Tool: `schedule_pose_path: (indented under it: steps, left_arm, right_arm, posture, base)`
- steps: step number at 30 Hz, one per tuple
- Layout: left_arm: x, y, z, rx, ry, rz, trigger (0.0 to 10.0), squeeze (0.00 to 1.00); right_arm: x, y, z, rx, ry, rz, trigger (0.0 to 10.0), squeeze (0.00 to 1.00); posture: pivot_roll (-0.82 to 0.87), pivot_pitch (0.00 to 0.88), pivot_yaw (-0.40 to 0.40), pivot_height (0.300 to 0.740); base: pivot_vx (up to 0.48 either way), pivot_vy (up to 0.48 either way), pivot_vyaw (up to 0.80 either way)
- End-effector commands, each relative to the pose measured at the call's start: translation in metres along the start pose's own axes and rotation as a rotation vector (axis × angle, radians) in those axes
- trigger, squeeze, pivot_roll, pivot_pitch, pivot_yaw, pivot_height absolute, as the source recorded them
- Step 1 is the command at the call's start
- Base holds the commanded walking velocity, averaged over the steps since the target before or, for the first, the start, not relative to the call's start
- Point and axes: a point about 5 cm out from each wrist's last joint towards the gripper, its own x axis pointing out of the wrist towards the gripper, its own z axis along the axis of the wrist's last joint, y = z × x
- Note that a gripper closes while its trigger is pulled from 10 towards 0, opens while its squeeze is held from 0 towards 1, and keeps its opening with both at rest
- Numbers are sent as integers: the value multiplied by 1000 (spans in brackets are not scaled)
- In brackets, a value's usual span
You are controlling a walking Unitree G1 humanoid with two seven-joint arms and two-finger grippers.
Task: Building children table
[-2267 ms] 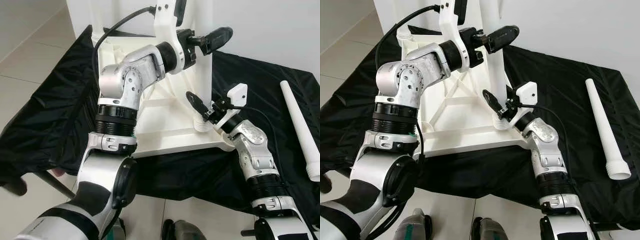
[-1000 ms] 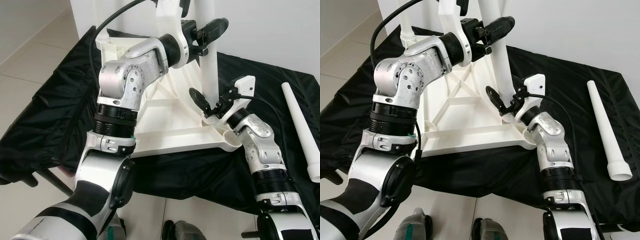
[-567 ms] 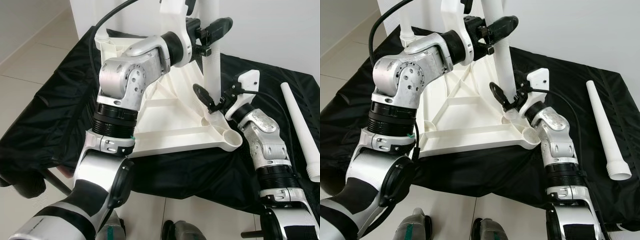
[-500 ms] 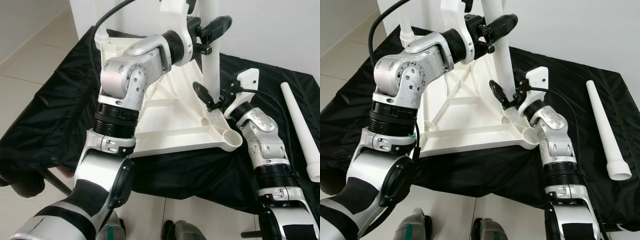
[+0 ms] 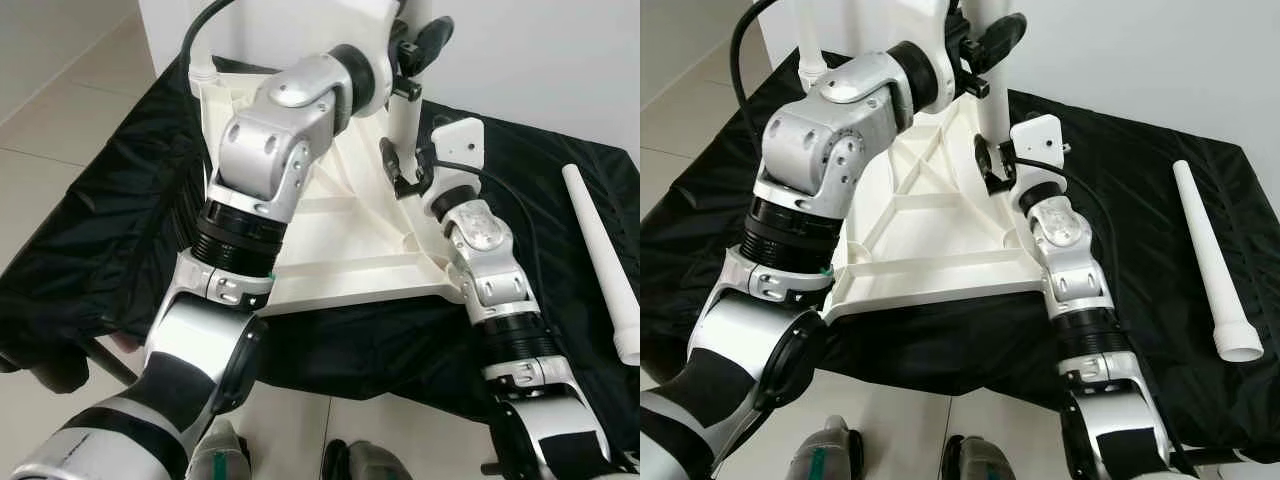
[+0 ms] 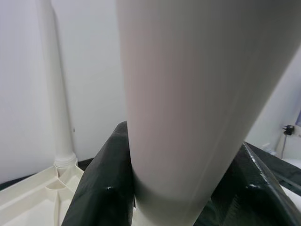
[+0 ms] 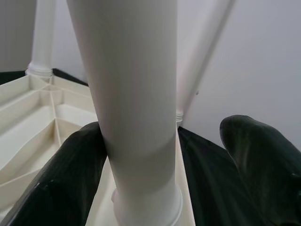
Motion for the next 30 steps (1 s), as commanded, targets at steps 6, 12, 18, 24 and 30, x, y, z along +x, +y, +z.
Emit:
schedule_pose_path:
  steps: [6, 12, 18, 24, 30]
  left_arm:
    - [3, 1, 9, 42, -34, 128, 10000, 0]
    - [5, -1, 11, 60, -38, 128, 10000, 0]
    - [6, -1, 9, 71, -32, 130, 10000, 0]
    - [7, -2, 9, 79, -28, 127, 10000, 0]
    - [7, -3, 9, 79, -32, 124, 10000, 0]
  right_arm:
    - [1, 4, -9, 0, 51, -93, 10000, 0]
    - [5, 15, -6, -6, 30, -145, 10000, 0]
    - [8, 19, 0, -36, 3, -198, 10000, 0]
    - [11, 23, 6, -43, -24, -234, 10000, 0]
    - [12, 25, 9, -50, -40, -255, 10000, 0]
  posture:
    - [38, 39, -105, 740]
    - [39, 40, -103, 740]
    - [43, 42, -101, 740]
    - [46, 44, -101, 740]
    - [50, 43, -104, 740]
  base:
    - [0, 0, 0]
    - [0, 0, 0]
    - [0, 0, 0]
    - [0, 0, 0]
    - [0, 0, 0]
